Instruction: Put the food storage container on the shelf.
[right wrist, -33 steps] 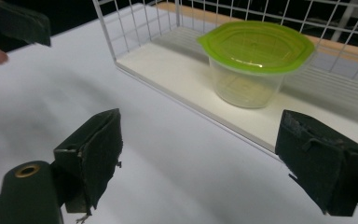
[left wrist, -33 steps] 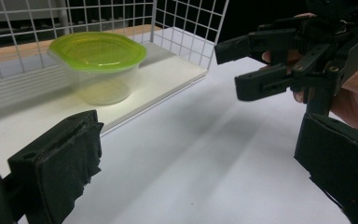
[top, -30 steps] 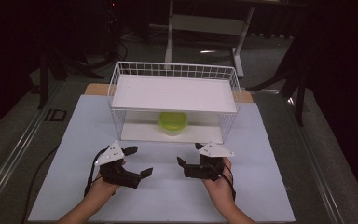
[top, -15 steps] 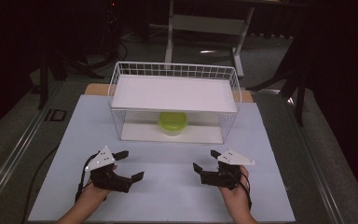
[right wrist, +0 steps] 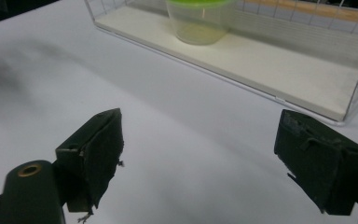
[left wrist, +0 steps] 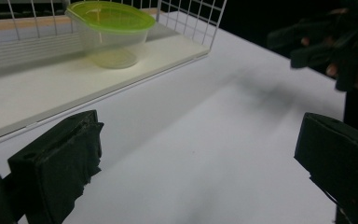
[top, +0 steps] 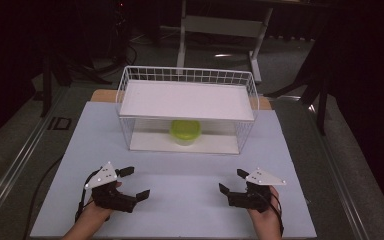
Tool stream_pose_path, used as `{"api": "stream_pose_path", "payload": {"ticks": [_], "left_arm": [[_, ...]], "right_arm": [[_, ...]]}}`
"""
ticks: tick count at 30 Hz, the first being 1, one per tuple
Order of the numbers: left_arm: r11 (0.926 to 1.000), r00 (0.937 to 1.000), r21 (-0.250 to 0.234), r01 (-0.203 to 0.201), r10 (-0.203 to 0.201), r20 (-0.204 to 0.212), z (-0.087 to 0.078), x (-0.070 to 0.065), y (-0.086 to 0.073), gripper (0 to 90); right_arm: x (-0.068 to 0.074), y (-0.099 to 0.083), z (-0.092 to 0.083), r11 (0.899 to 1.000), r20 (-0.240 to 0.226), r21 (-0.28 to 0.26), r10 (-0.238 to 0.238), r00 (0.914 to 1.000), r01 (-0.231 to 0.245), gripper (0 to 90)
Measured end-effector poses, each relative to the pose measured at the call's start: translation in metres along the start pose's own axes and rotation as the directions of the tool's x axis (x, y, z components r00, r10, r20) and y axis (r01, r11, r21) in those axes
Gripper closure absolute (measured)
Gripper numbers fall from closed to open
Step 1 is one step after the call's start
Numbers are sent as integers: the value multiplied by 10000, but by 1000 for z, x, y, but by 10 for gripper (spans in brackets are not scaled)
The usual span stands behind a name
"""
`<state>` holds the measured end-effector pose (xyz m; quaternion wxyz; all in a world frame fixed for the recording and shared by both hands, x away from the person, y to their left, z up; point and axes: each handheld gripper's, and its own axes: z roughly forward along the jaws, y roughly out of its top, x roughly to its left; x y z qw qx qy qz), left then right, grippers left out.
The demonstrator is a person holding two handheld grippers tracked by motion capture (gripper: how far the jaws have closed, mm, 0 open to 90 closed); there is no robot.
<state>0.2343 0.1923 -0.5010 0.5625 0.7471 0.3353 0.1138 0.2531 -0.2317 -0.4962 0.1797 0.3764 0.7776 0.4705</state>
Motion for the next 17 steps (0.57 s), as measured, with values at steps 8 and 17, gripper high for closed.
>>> {"api": "stream_pose_path", "payload": {"ticks": [8,17], "left_arm": [[9999,9997,84,-113,115,-232,2,4,-5,13],[9997,9988,106,-224,229,-438,6,4,-7,13]], "right_arm": [[-4,-5,7,9998,68,115,139,9999,-139,154],[-2,-3,7,9998,74,13,-189,9998,189,154]]}}
